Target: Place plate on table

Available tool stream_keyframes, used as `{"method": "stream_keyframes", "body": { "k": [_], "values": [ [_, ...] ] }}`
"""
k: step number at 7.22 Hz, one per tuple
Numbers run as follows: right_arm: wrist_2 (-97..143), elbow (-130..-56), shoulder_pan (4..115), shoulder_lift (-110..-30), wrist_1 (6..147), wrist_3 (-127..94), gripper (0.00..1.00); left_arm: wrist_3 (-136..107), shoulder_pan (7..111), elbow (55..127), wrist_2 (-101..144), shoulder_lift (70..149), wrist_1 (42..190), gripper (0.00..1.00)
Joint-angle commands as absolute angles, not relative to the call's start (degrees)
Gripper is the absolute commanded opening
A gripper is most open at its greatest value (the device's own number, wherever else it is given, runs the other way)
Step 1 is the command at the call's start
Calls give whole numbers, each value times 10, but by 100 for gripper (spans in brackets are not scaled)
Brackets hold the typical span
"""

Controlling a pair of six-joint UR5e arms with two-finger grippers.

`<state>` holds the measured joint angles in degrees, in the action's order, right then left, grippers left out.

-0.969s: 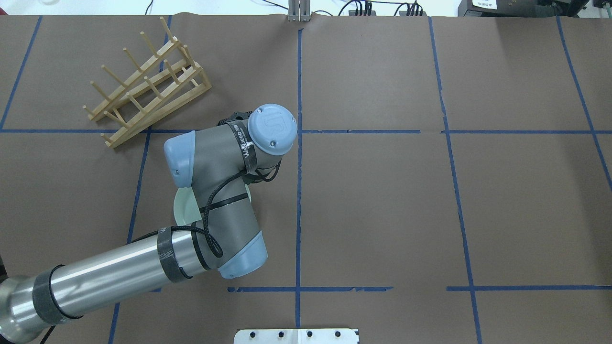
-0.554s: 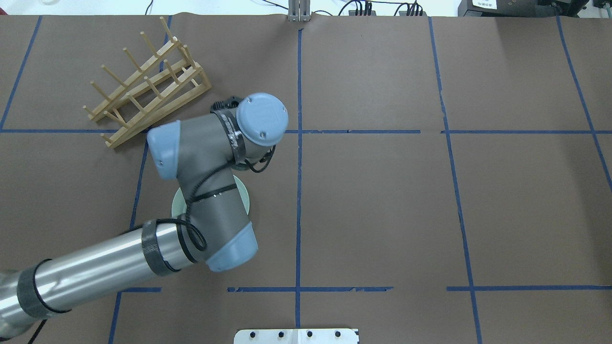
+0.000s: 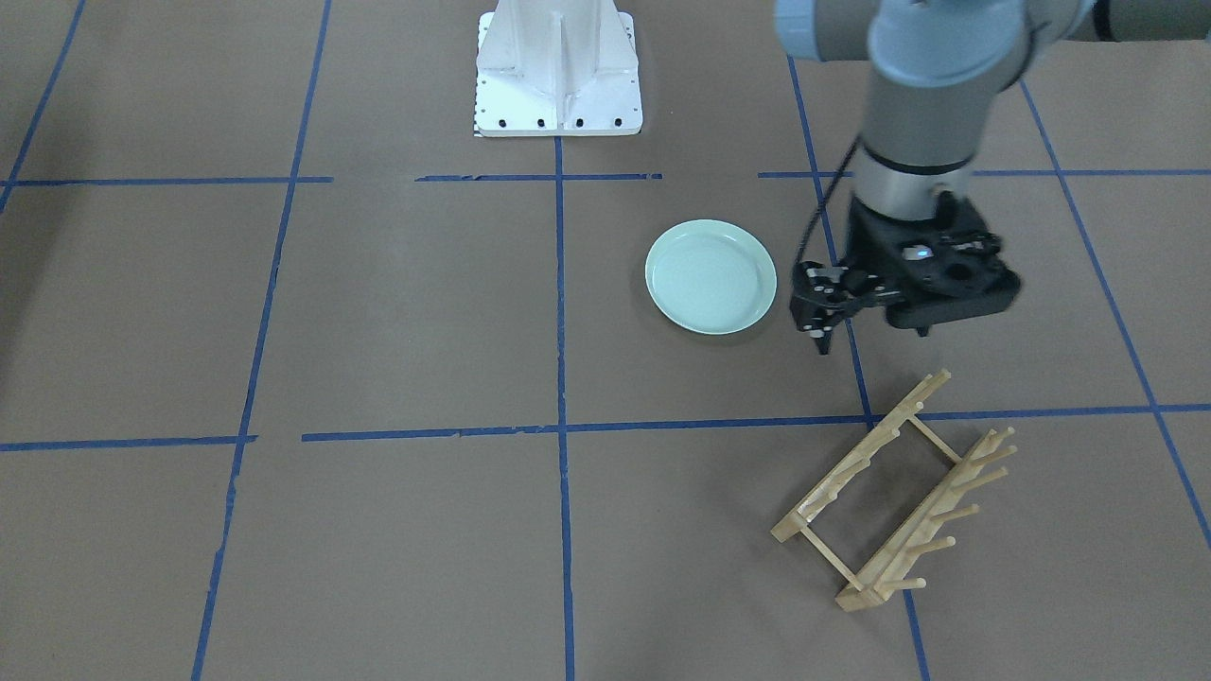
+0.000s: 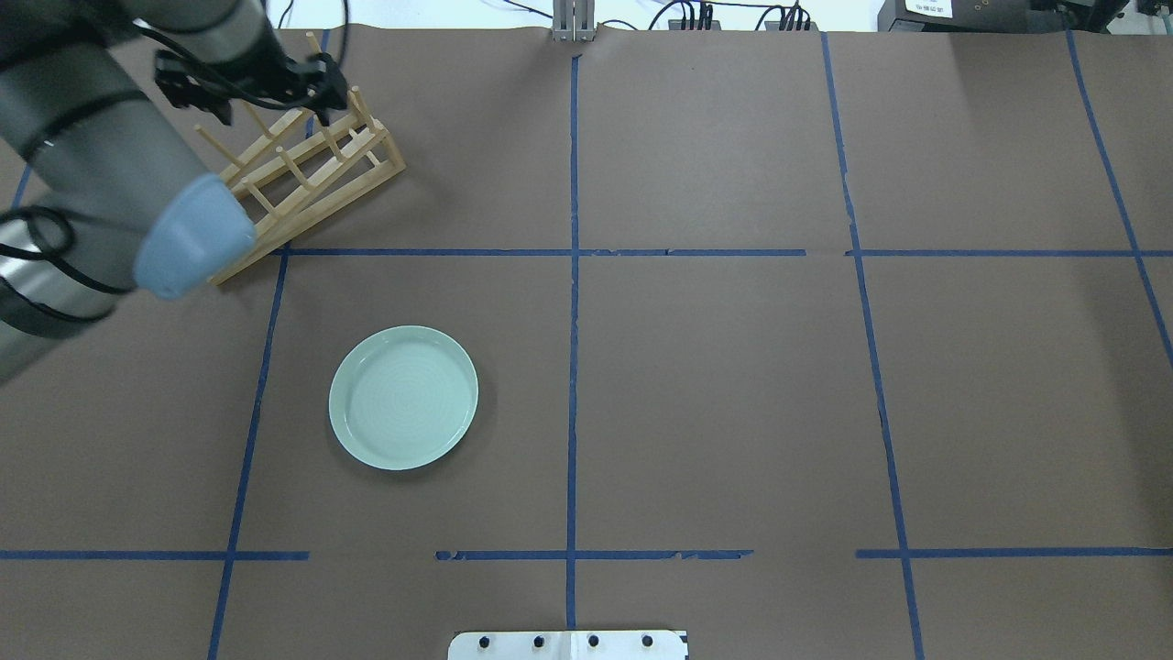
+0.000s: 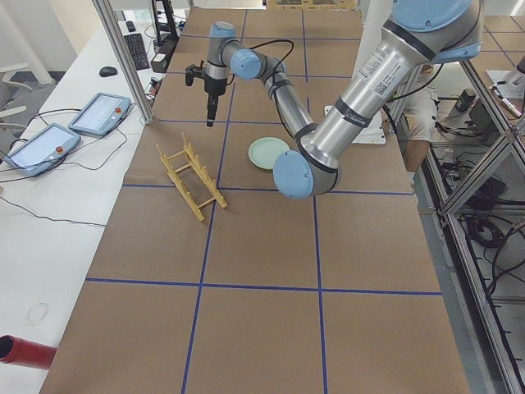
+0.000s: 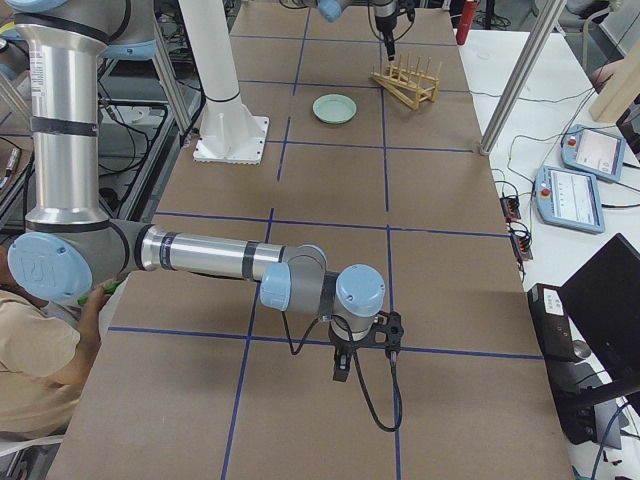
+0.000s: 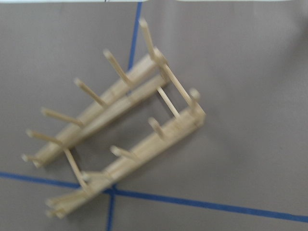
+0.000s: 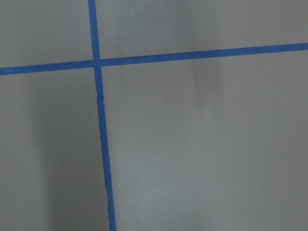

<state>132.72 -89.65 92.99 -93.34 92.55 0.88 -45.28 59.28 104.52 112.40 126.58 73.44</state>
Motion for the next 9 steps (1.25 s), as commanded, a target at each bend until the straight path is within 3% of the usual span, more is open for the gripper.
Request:
{"method": "stream_keyframes", "body": {
  "k": [1,4,6,9],
  "values": [
    [1327,-896,930,-933,925,9,100,-182,768,1052,1268,1142,772,100],
    [1327,-896,930,-933,925,9,100,156,955,1014,1304,916,846,100],
    [1327,-896,930,-933,925,9,100,158,961,1007,1303,862,830,100],
    [1327,-896,930,-933,925,9,100,144,958,960,1304,853,838,100]
  ]
}}
